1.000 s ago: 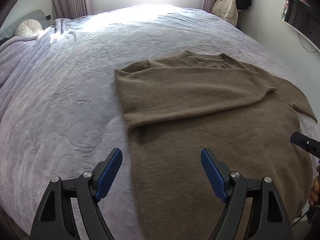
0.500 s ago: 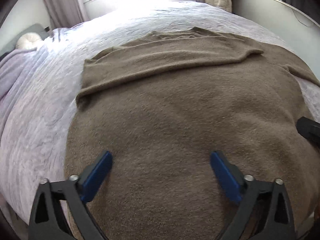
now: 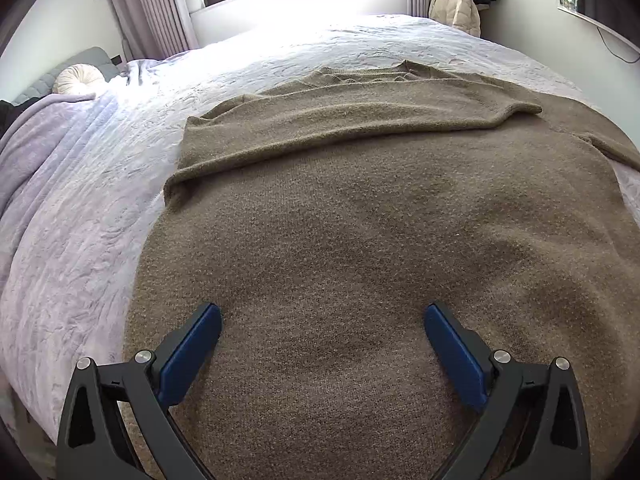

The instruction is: Fold small clothes

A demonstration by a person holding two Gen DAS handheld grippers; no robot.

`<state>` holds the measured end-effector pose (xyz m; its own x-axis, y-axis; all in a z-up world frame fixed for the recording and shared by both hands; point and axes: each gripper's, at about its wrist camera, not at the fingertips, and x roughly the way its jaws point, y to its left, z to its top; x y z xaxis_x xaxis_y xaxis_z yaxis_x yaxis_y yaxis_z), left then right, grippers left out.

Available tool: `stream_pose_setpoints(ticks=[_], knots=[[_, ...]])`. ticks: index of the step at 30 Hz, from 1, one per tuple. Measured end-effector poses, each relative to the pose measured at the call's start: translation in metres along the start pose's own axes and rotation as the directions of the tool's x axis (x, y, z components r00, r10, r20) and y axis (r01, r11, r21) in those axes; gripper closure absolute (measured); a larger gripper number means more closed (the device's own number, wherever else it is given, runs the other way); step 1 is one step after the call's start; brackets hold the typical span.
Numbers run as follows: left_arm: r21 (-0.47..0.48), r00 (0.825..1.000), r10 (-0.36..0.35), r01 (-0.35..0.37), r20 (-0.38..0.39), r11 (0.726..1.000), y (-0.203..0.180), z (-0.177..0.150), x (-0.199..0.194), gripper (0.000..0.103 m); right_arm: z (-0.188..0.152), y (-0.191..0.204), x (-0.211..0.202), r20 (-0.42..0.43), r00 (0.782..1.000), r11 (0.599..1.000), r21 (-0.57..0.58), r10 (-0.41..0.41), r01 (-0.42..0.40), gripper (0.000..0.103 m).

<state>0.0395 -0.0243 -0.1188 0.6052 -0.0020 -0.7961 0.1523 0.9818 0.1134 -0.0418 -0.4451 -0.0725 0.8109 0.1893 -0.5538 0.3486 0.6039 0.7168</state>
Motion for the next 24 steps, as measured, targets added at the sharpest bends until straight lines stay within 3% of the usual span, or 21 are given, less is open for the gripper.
stream_pose_setpoints(ticks=[3, 5, 11, 13, 17, 20, 24], knots=[[-0.001, 1.0, 0.001, -0.001, -0.001, 1.0, 0.0, 0.001, 0.002, 0.001, 0.028, -0.038, -0.009, 0.059, 0.997, 0.992, 0.122, -0.047, 0.039, 0.024], [0.0, 1.0, 0.002, -0.002, -0.003, 1.0, 0.0, 0.003, 0.003, 0.001, 0.04, -0.053, -0.009, 0.081, 0.996, 0.981, 0.193, -0.024, 0.008, 0.024], [0.027, 1.0, 0.029, -0.029, -0.007, 0.999, -0.005, 0.016, -0.005, 0.001, 0.065, -0.054, 0.01, 0.133, 0.989, 0.981, 0.189, -0.064, 0.038, 0.024], [0.024, 1.0, -0.005, 0.005, 0.006, 1.0, -0.008, 0.027, -0.012, 0.001, 0.082, -0.064, 0.015, 0.146, 0.987, 0.977, 0.213, -0.061, 0.029, 0.032], [0.021, 0.996, -0.082, 0.081, 0.043, 0.996, -0.024, 0.063, -0.022, 0.001, 0.095, -0.07, 0.027, 0.157, 0.987, 0.967, 0.25, 0.016, -0.055, 0.09], [0.045, 0.99, -0.129, 0.127, 0.056, 0.991, -0.047, 0.091, -0.019, 0.001, 0.101, -0.062, 0.035, 0.167, 0.983, 0.957, 0.265, 0.078, -0.121, 0.091], [0.101, 0.982, -0.18, 0.174, 0.053, 0.98, -0.085, 0.12, -0.004, 0.001, 0.105, -0.03, 0.044, 0.15, 0.971, 0.959, 0.186, 0.186, -0.213, 0.091]])
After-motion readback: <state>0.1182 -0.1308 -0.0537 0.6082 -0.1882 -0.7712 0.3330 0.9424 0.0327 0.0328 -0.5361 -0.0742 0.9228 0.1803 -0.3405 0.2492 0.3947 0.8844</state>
